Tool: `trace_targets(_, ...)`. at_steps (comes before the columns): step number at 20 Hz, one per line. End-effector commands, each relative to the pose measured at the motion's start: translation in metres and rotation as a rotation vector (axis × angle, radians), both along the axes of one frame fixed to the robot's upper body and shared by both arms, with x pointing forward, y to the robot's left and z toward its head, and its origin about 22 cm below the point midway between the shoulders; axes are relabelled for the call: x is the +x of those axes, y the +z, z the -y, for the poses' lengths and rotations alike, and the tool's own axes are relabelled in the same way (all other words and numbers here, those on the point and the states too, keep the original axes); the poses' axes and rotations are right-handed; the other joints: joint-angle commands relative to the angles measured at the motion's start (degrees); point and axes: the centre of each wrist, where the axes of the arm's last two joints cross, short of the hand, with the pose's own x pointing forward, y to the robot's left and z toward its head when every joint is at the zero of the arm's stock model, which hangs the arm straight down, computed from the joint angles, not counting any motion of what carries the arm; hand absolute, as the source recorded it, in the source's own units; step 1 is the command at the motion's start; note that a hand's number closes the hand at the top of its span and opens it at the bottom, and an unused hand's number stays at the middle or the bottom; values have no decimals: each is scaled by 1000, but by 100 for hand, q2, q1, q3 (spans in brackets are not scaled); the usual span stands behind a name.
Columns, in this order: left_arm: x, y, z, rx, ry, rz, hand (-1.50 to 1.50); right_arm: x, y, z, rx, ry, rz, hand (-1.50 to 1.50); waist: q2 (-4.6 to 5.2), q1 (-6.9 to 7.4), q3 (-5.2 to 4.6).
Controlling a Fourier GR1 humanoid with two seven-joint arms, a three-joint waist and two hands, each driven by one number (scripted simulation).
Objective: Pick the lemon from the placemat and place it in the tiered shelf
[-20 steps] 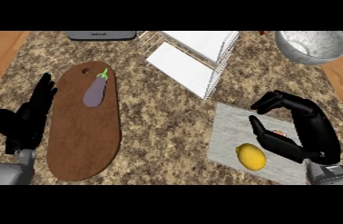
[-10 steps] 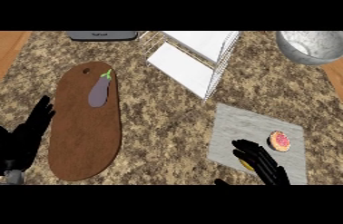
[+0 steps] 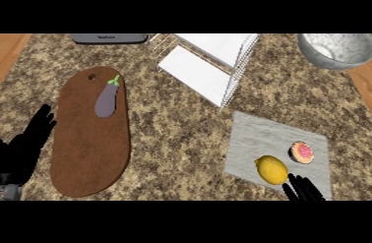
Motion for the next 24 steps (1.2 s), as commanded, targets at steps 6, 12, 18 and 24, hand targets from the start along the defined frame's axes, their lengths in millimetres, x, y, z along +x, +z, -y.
trace_targets(6, 11, 2, 0, 17, 0, 7, 0, -26, 18, 12, -483, -142, -317, -150, 43, 43, -10)
trace_targets(12, -5, -12, 6, -6, -20, -2, 0, 1, 56, -26, -617, -228, -371, -150, 10, 145, 15)
trace_targets(18, 9, -7, 18, -12, -22, 5, 0, 43, 30, -41, -642, -216, -415, -150, 4, 118, 30)
trace_targets(24, -11, 0, 1, -10, -23, -9, 0, 51, 40, -35, -633, -253, -426, -150, -6, 124, 31)
